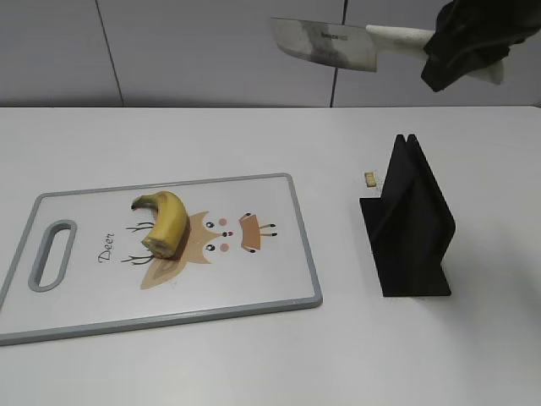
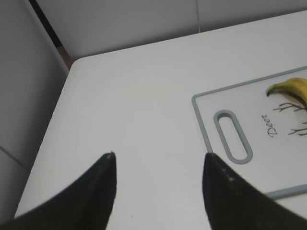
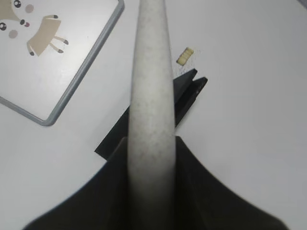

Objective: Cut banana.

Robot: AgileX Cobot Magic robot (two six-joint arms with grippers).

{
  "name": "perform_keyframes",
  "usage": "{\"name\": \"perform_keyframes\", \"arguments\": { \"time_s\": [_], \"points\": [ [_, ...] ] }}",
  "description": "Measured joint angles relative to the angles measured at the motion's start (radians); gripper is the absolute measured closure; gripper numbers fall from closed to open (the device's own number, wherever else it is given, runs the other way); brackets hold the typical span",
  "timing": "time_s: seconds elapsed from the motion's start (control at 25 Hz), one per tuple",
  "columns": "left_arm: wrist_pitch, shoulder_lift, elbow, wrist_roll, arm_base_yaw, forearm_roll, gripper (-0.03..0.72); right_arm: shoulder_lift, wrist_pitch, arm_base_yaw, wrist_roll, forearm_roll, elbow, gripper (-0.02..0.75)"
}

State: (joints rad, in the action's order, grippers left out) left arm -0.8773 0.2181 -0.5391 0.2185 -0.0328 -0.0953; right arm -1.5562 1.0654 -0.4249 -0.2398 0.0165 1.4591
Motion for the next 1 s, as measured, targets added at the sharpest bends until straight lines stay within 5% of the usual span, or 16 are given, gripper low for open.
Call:
{"name": "perform_keyframes", "arguments": {
  "time_s": [0.28,0.44,1.0],
  "points": [
    [0.258,0.291,-0.042,0.022,0.000,0.007,0.167,-0.015,-0.039,0.004,-0.207,0.057,0.043,0.564],
    [0.307,0.467,-0.135,0.124,0.000,0.072,0.090,-0.048,-0.045,0.007,-0.323,0.115,0.060,0.564],
    [0.009,1.001,-0.555,0.811,-0.037,0.400,0.049,-0.159,-0.073,0.007,-0.824,0.380,0.061,0.564]
  ]
}}
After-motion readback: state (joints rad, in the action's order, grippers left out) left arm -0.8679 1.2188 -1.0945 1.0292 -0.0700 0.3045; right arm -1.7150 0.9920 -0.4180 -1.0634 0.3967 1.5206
